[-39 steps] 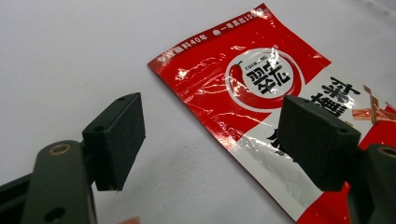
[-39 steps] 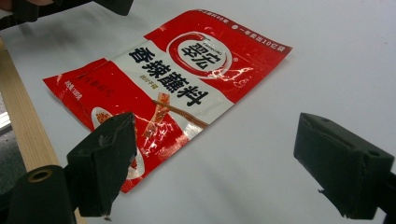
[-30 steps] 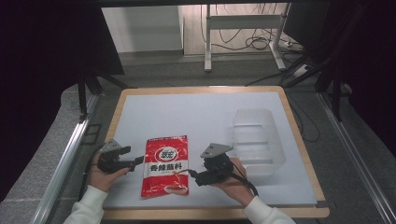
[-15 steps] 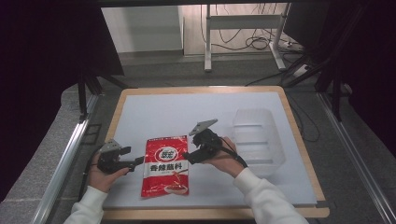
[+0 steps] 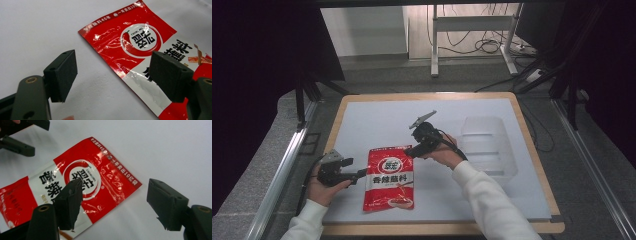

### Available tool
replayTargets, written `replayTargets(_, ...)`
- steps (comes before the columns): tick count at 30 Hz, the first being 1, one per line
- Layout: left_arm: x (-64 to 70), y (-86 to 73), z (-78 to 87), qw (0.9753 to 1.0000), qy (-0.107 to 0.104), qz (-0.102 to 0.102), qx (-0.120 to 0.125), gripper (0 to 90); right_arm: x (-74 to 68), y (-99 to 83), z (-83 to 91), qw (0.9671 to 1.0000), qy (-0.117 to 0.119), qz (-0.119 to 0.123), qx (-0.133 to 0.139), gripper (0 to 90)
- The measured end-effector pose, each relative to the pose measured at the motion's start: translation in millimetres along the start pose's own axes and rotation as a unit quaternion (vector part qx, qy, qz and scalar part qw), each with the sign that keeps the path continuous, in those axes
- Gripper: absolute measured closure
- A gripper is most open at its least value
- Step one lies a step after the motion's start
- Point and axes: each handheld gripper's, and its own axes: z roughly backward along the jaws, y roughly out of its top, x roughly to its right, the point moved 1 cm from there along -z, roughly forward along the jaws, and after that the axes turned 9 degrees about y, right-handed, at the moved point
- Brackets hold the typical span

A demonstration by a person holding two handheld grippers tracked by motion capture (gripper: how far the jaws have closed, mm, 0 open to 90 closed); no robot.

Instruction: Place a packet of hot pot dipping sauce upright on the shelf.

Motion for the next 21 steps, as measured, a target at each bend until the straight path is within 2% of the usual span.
replayTargets(3, 0.0, -0.1, 0.1, 1.0000, 0.000, 0.000, 0.000, 22.5, 6.7, 4.9, -3.8, 1.0000, -0.002, 0.001, -0.002, 30.9)
replayTargets(10, 0.2, -0.1, -0.1, 1.0000, 0.000, 0.000, -0.001, 22.5, 24.4, 11.2, -12.2, 0.9998, -0.003, -0.019, -0.010, 33.9)
replayTargets(12, 0.1, 0.0, -0.1, 1.0000, 0.000, 0.000, -0.001, 22.5, 29.6, 11.8, -14.8, 0.9996, -0.008, -0.021, -0.019, 35.2)
replayTargets(15, -0.2, 0.0, -0.3, 1.0000, 0.001, 0.000, -0.002, 22.5, 38.3, 12.0, -17.1, 0.9992, 0.000, -0.032, -0.022, 36.9)
replayTargets(21, -0.8, -0.1, 0.0, 1.0000, -0.001, -0.002, -0.002, 22.5, 45.8, 11.8, -25.0, 0.9984, 0.017, -0.044, -0.031, 40.6)
